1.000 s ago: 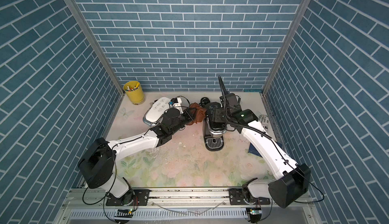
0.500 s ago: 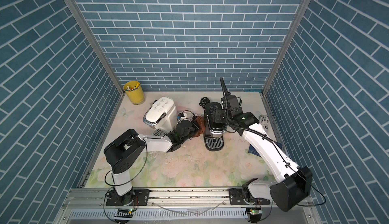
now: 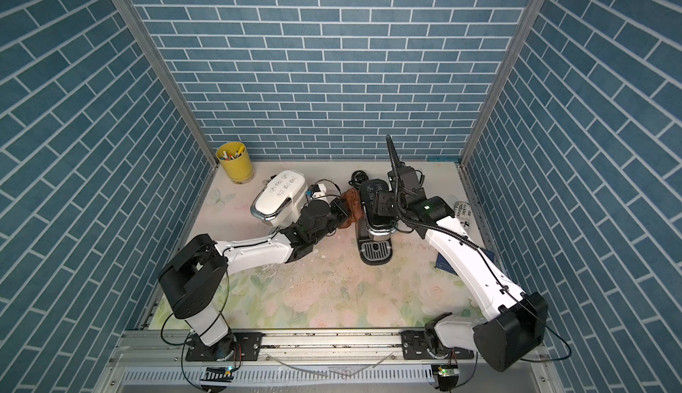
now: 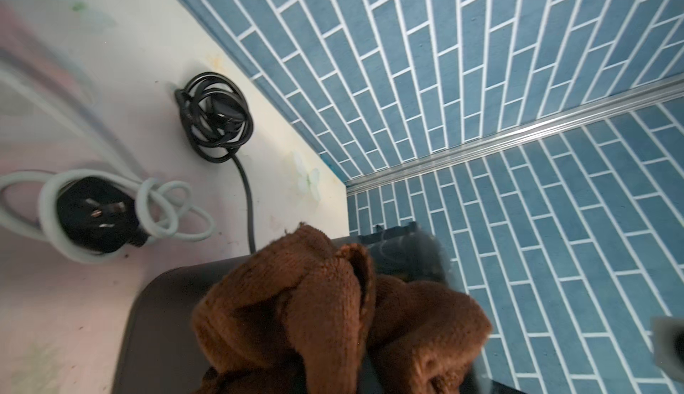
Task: Wipe the surface of a coffee machine
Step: Wipe the dirt from the surface of the coffee machine.
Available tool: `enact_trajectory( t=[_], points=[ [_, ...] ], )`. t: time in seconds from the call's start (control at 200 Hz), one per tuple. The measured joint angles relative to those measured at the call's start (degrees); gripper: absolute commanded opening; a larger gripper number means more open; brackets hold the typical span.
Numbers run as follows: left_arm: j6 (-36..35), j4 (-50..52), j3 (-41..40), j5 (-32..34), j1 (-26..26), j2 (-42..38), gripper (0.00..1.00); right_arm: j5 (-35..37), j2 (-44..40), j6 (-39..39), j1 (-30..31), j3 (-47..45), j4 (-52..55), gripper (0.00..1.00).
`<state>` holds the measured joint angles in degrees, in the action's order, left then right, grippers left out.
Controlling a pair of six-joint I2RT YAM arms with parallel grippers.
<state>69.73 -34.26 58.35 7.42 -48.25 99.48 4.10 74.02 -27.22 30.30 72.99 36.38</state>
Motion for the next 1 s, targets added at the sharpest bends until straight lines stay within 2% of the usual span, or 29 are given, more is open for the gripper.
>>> enact_trajectory(
  t=[0.33,0.535,1.0],
  points=[
    [6.0,-16.1,-2.8,1.1,0.4,9.7,0.0,0.5,-0.3,0.0,-0.4,-0.6,-1.1,0.65],
    [7.1,-14.2,-4.7,1.2,0.3,15.3,0.0,0.4,-0.6,-0.9,-0.4,-1.3,-1.5,0.64],
    [8.0,-10.0,-6.6,1.0,-1.8,18.3,0.0,0.2,-0.6,-1.1,-0.4,-1.3,-1.8,0.63]
  ],
)
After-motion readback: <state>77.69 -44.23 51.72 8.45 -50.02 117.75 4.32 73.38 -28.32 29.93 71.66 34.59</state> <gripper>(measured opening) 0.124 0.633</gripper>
